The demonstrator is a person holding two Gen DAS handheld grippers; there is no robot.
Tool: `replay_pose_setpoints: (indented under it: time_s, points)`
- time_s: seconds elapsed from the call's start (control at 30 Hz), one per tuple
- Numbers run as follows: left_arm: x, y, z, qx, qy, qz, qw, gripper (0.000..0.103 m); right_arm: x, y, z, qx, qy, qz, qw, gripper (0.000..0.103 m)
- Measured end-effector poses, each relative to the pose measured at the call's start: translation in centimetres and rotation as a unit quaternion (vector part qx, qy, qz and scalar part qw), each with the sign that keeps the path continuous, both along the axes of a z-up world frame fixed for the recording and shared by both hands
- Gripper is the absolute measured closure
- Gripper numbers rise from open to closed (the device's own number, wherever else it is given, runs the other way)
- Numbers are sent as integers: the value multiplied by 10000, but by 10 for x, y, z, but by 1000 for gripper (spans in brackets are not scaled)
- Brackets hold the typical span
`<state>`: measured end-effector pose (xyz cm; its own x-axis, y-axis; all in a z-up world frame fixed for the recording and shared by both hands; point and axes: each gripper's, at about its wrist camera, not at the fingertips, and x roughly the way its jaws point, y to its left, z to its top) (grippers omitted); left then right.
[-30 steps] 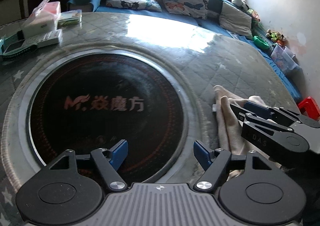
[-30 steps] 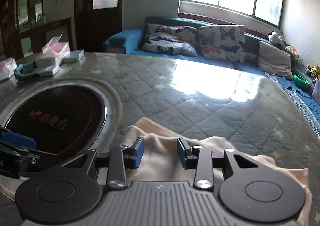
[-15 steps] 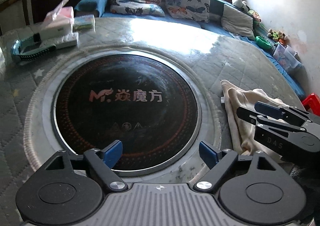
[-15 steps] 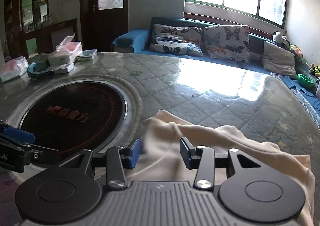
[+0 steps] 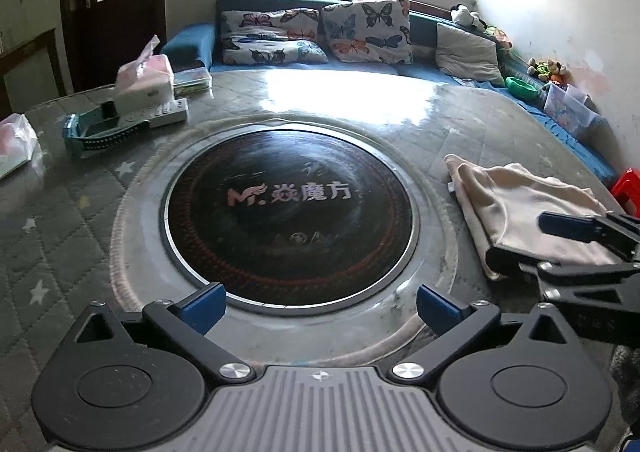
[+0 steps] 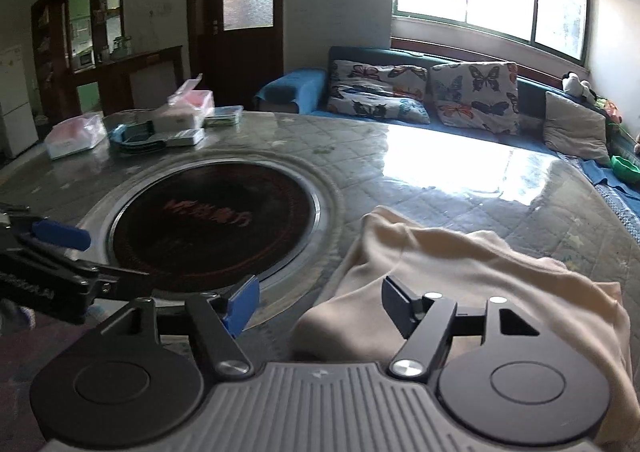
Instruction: Fold clothes
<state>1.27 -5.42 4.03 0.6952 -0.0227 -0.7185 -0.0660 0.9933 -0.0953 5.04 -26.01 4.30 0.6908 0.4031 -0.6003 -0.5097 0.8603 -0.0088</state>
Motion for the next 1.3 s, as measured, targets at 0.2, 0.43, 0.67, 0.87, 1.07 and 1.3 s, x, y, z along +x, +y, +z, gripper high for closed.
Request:
replay_pose_setpoints:
  time_s: [0.2,0.43,0.67,0.87,1.07,1.3]
  points:
    - [-16,13,-4,33,-45,165,9998,0,-23,10,1,-8,3,194,9998,17]
    - [-31,23,-8,73,-75,279,9996,0,-42,15,-3,64,76,211,9997,11]
    - [-48,19,-6,107,-241,189,9995,0,-58,15,-4,66,-26,115,9999,0]
    - [-58,7,-2,98,-378,56,9992,0,-71,14,-2,-4,-146,-9,9999,0]
    - [-62,-7,-2,228,-411,-61,9989,0,-82,8,0,-136,-269,-202,9993,0]
    - [-63,-21,1,255,-498,-226,9982,0,-87,-10,-2,-88,-157,-654,9977,0]
